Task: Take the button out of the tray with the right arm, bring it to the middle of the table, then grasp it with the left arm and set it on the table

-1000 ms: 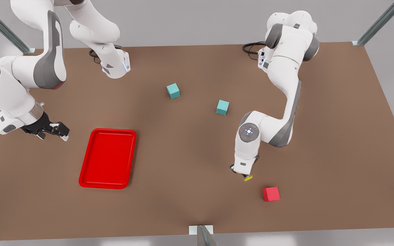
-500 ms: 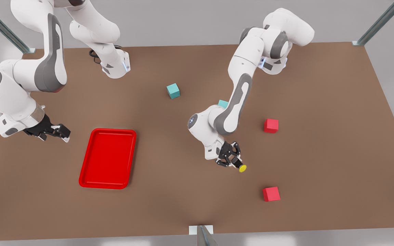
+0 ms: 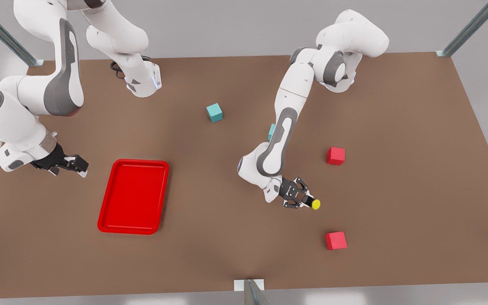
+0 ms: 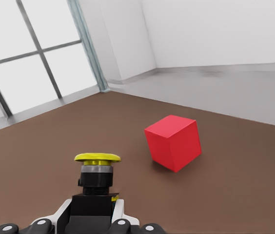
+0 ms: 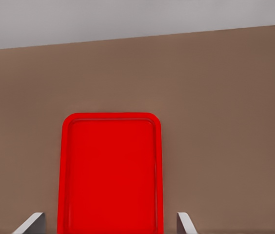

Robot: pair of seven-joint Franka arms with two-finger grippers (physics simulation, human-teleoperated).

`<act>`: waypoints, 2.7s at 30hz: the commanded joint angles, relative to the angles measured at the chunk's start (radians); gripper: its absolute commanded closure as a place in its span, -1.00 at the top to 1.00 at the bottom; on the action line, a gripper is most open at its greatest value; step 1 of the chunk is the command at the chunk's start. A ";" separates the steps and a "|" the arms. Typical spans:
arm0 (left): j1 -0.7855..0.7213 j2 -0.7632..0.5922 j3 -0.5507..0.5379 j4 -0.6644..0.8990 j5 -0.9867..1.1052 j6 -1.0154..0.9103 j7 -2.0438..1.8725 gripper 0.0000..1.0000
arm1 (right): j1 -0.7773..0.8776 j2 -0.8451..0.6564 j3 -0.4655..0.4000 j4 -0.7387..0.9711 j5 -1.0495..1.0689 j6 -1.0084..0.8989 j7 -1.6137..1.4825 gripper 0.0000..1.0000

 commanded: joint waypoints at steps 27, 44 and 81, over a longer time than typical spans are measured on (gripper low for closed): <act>-0.047 0.068 -0.030 -0.010 0.002 -0.009 -0.465 -0.13 | 0.015 0.107 0.002 0.148 -0.011 -0.090 -0.063 1.00; -0.079 0.035 -0.033 -0.016 -0.001 -0.018 -0.425 1.00 | 0.011 0.107 0.002 0.148 -0.013 -0.096 -0.107 1.00; 0.936 -0.976 -0.454 -0.293 -0.810 -0.143 1.909 1.00 | 0.017 0.106 0.002 0.140 -0.016 -0.098 -0.158 1.00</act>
